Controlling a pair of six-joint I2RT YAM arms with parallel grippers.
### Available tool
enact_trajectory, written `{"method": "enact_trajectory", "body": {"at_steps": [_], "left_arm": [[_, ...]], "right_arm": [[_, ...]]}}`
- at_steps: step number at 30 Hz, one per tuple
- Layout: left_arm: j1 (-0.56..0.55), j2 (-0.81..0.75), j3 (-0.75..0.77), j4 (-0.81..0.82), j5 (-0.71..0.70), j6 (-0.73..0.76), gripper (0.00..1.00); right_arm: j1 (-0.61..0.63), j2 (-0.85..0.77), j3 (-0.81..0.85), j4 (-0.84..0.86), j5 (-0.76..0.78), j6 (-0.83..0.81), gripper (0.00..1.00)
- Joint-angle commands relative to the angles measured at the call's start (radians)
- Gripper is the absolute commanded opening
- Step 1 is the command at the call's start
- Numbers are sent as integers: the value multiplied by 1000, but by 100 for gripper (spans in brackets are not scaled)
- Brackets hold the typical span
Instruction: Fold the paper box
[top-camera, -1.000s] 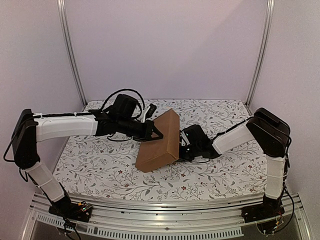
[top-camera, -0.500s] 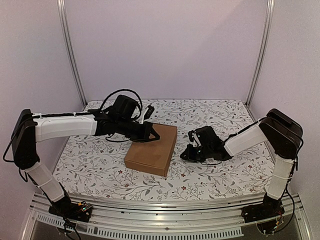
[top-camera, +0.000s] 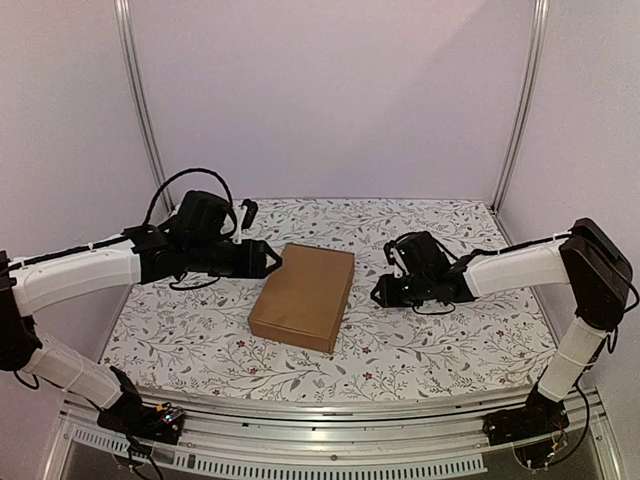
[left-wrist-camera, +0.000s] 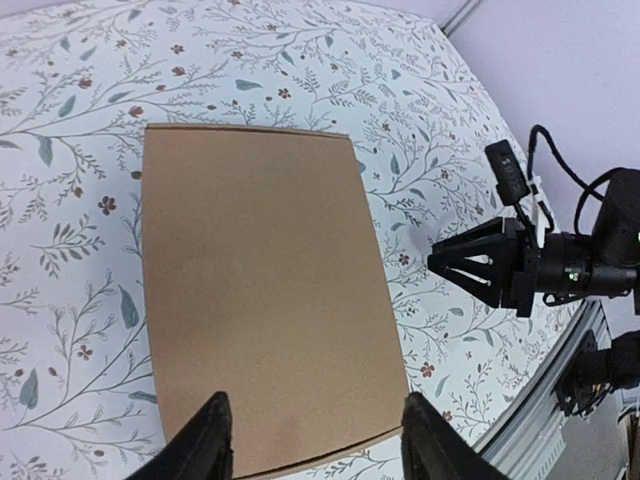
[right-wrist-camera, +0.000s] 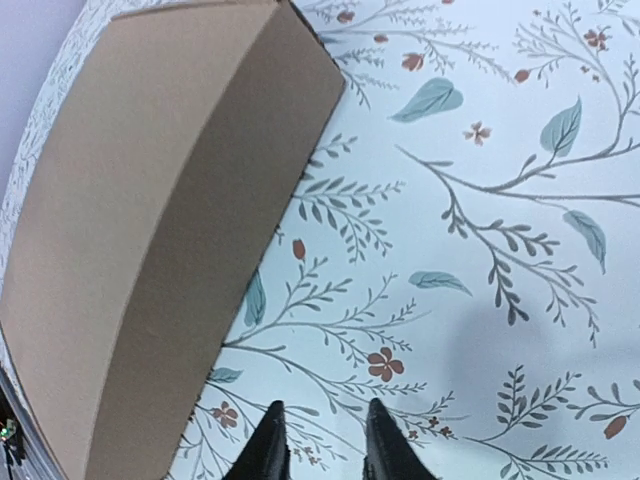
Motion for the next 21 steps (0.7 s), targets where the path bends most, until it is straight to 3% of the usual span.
{"method": "enact_trajectory", "body": {"at_steps": [1, 2, 4, 7, 13, 21], "left_arm": [[20, -71, -99, -7, -154, -27, 68], [22, -88, -120, -3, -167, -37, 74], [28, -122, -162, 11, -189, -58, 96], [43, -184, -217, 29, -209, -82, 100], [74, -281, -251, -27, -316, -94, 100], [78, -385, -162, -133, -488, -13, 100]], "right_arm": [[-8, -72, 107, -139, 138, -154, 37], [-8, -84, 123, -150, 152, -172, 42], [-9, -100, 157, -170, 178, -217, 55], [-12, -129, 204, -206, 227, -282, 97], [-19, -218, 249, -250, 353, -370, 99], [-18, -359, 331, -438, 658, -298, 99]]}}
